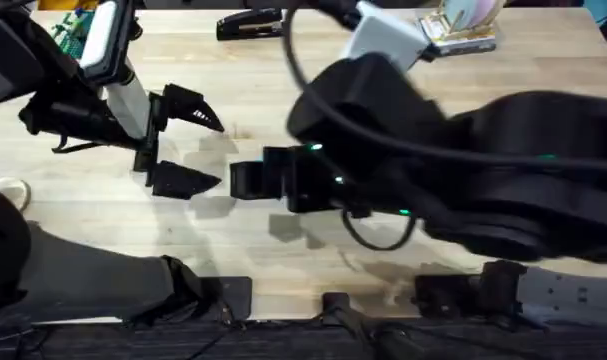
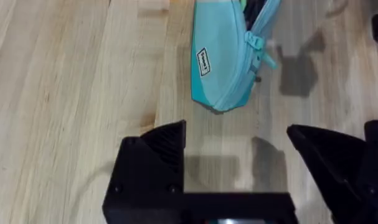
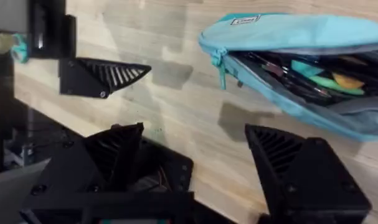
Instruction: Unzip the bag, pick up the pens from the table one at a time and place them inside, then zip the bag closed.
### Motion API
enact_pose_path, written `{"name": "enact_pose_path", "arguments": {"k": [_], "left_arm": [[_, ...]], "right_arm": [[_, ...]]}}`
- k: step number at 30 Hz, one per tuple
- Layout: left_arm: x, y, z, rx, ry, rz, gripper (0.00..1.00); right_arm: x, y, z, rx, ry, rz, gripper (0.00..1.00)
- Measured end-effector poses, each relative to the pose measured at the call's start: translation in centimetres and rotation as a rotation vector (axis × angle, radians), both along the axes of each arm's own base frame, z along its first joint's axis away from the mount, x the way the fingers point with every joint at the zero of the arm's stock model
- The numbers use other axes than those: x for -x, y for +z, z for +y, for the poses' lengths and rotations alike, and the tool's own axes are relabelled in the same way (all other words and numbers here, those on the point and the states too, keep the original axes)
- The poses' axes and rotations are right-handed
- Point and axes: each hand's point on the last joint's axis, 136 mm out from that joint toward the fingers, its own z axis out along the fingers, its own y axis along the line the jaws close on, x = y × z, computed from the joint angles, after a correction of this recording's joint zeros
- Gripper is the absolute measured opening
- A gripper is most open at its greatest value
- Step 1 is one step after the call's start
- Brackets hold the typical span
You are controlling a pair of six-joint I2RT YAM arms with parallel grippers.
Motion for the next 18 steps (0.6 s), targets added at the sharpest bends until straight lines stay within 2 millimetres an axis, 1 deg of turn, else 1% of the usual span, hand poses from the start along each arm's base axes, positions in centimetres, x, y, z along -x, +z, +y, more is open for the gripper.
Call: {"name": "enact_pose_path", "arguments": {"k": [6, 12, 18], "left_arm": [[0.0, 0.0, 0.0, 0.0, 0.0, 0.0, 0.993], [0.0, 0.0, 0.0, 0.001, 0.001, 0.0, 0.993], [0.0, 0.0, 0.0, 0.003, 0.001, 0.0, 0.993]], "right_arm": [[-1.0, -2.0, 1.5, 0.02, -0.025, 0.006, 0.997], [-1.4, -3.5, 2.1, 0.036, -0.052, 0.03, 0.998], [-2.2, -4.8, 2.8, 0.043, -0.096, 0.036, 0.997]]}}
